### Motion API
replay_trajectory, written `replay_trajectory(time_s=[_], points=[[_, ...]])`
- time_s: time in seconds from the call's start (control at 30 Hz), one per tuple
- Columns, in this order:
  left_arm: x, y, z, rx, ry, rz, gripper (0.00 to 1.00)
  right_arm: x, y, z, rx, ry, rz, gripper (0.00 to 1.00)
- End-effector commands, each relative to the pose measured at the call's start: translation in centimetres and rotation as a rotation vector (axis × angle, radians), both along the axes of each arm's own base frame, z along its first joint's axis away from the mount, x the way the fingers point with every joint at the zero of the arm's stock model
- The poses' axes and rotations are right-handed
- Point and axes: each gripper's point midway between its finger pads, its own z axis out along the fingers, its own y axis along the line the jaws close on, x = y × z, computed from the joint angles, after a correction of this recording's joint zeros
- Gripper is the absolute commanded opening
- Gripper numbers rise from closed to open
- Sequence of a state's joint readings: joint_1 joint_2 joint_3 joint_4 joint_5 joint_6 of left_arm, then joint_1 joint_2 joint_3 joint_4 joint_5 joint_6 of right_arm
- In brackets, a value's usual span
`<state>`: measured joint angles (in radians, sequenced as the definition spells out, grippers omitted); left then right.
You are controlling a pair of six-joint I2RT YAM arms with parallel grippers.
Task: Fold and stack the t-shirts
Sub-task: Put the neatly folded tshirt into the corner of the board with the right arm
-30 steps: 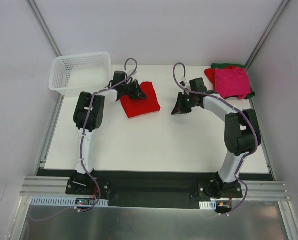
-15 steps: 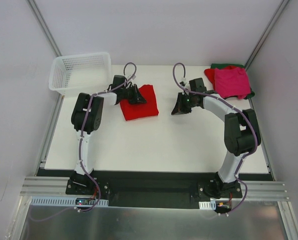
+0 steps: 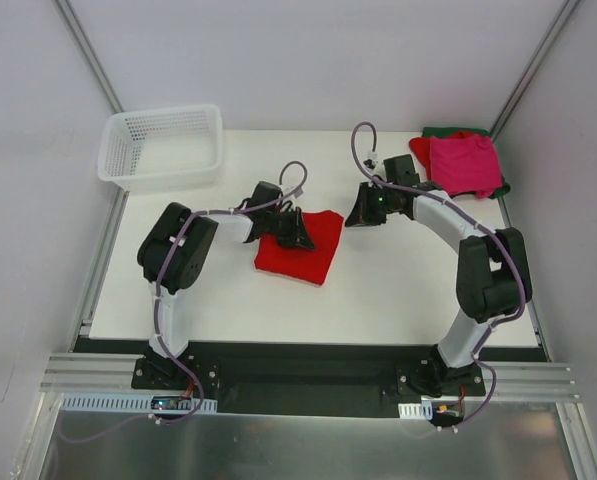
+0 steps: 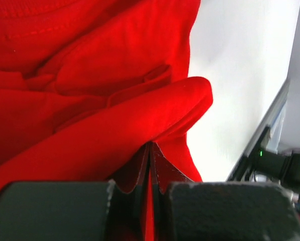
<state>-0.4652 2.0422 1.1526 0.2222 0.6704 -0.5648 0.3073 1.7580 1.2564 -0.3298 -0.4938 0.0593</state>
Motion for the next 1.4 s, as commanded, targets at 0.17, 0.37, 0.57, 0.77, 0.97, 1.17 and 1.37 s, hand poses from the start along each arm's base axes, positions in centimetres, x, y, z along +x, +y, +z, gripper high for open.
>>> replay_trajectory(time_s=[0.17, 0.37, 0.57, 0.77, 0.97, 1.17, 1.37], points=[[-11.1, -0.7, -2.7, 0.126, 0.125, -0.114, 0.00, -1.0, -0.6, 2.5, 0.020, -0.060, -0.013, 0.01], [-12.1, -3.2, 2.6, 0.060, -0.018, -0.172, 0.07, -1.4, -0.9, 3.0, 0.013, -0.077, -0.019, 0.02], [-10.0, -5.0, 12.7, -0.052, -0.241, -0.178, 0.54, -1.6, -1.3, 3.4, -0.002, -0.091, -0.027, 0.08], [-10.4, -4.0, 19.6, -0.106, -0.375, -0.156, 0.63, -0.9, -1.6, 3.6, -0.027, -0.111, -0.005, 0.41], [-12.8, -1.1, 16.9, -0.062, -0.326, -0.099, 0.46, 1.4, -1.0, 3.5, 0.057, -0.076, 0.002, 0.47], [-15.0, 1.4, 11.9, 0.015, -0.221, -0.056, 0.16, 2.0, -1.0, 3.9, 0.079, -0.076, -0.005, 0.47], [-15.3, 2.0, 8.2, 0.095, -0.172, -0.070, 0.00, 1.5, -1.0, 4.1, 0.088, -0.066, -0.018, 0.47]])
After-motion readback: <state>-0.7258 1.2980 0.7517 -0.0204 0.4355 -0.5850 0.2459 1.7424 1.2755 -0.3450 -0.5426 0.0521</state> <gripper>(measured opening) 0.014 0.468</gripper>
